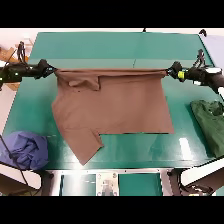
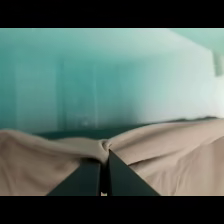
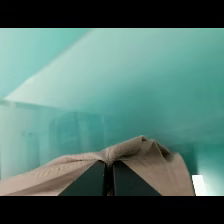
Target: Fold the shirts.
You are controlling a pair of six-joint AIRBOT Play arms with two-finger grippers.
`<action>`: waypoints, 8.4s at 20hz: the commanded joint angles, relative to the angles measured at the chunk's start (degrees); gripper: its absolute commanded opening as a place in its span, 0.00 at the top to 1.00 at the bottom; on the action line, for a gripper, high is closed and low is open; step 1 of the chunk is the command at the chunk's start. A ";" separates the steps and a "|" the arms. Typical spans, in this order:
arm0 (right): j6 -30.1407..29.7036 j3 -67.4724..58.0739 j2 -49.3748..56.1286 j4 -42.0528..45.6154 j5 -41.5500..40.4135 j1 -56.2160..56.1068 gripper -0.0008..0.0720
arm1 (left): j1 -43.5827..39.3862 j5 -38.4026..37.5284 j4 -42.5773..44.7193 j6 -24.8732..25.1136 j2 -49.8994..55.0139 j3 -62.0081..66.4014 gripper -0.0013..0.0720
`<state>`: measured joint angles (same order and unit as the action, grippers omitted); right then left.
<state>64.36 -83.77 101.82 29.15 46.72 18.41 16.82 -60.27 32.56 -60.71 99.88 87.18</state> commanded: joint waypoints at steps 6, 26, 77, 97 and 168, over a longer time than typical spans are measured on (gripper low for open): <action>3.43 -3.54 1.03 12.79 21.14 2.27 0.97 | -0.17 -22.86 17.73 -12.15 0.57 4.17 0.94; 7.76 2.27 1.22 26.05 25.38 -0.04 0.75 | -3.08 -25.90 23.02 -18.67 0.55 -2.91 0.49; 23.45 51.93 -50.18 25.62 16.02 9.18 0.97 | -21.00 -18.86 36.00 -36.22 -46.49 -35.60 0.94; 21.68 -6.32 -1.07 22.10 16.22 -0.09 0.30 | -19.10 -1.66 41.24 -28.11 -2.49 9.94 0.14; 17.92 -1.62 -5.97 16.55 23.21 -18.64 0.20 | -13.86 -39.82 53.94 -33.31 -2.67 26.80 0.94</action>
<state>81.62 -90.65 98.00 43.46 59.55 -8.73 2.90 -100.09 86.94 -94.00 97.23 113.97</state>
